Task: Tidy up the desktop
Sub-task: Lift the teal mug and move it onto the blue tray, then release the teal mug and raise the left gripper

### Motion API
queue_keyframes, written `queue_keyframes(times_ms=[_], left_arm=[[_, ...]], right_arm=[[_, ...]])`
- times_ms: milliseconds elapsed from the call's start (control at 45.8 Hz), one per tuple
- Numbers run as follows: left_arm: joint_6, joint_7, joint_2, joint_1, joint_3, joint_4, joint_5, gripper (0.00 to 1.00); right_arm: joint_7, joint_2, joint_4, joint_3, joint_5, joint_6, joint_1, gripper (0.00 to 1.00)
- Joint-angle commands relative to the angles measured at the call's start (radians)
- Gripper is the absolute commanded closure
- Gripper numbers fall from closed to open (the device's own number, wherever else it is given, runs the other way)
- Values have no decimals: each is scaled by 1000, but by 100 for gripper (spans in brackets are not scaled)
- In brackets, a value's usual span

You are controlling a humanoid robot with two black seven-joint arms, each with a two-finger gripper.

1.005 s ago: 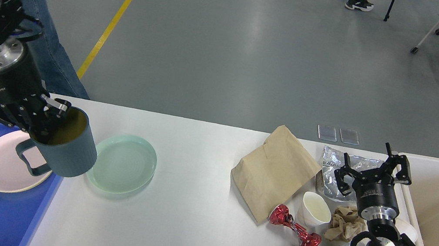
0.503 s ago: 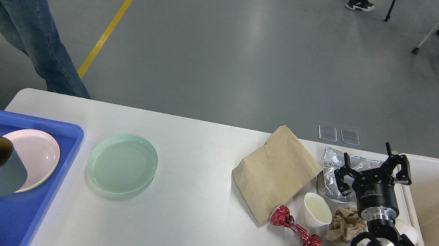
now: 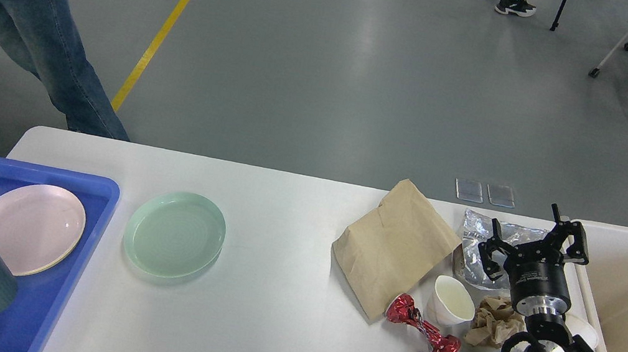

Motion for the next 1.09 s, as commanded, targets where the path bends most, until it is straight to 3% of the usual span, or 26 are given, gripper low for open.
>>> queue_keyframes(times_ms=[0, 809, 852, 896, 940, 962, 984, 1071], left_arm=[[0, 1, -1, 29, -38, 18, 2, 100], [15, -24, 33, 100, -70, 7, 8, 96], [15, -24, 33, 100, -71, 7, 6, 91], [14, -22, 30, 100, -71, 7, 5, 79], [20, -24, 32, 98, -71, 9, -9, 53], [25, -26, 35, 98, -73, 9, -15, 33], [31, -26, 35, 98, -77, 9, -23, 24], [32, -19, 30, 101, -94, 7, -50, 9]], right_arm=[[2, 0, 0, 0, 0, 0, 0, 0], [0, 0, 0, 0, 0, 0, 0, 0], [0, 0, 0, 0, 0, 0, 0, 0], [0, 0, 0, 0, 0, 0, 0, 0], [0, 0, 0, 0, 0, 0, 0, 0], [0, 0, 0, 0, 0, 0, 0, 0], [0, 0, 0, 0, 0, 0, 0, 0], [0, 0, 0, 0, 0, 0, 0, 0]])
